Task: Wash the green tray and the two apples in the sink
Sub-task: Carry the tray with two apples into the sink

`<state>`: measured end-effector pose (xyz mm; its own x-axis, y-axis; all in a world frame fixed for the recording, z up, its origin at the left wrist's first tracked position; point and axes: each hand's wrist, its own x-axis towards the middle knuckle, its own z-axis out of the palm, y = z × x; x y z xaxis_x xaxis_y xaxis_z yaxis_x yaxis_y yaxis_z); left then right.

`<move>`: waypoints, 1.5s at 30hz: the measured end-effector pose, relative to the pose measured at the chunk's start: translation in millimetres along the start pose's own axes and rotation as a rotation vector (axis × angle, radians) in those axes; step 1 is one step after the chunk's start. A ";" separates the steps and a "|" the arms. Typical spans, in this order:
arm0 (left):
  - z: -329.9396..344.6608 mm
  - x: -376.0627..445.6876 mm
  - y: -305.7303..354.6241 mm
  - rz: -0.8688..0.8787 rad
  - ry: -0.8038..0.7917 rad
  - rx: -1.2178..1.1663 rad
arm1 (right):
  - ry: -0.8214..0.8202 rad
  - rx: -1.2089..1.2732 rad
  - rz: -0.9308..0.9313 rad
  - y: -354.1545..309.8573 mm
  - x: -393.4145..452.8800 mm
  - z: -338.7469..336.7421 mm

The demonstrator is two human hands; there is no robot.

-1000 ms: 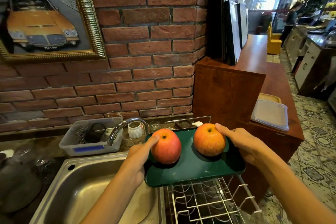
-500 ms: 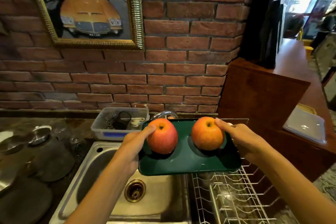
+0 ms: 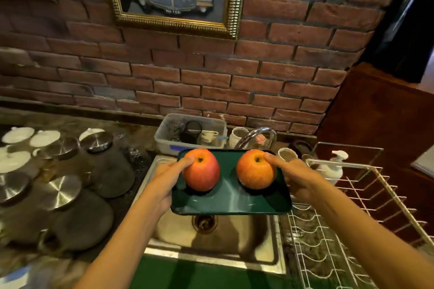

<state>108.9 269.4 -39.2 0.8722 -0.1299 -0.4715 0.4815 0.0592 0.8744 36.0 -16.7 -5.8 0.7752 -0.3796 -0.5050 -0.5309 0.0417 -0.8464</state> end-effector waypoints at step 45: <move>-59.4 253.7 -231.7 -0.413 -0.067 0.033 | 0.029 0.260 0.294 245.6 218.0 100.6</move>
<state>223.7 281.6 -368.2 0.5984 -0.2006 -0.7757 0.7857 -0.0427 0.6172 109.1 3.8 -340.7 0.5914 -0.3422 -0.7302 -0.6213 0.3838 -0.6831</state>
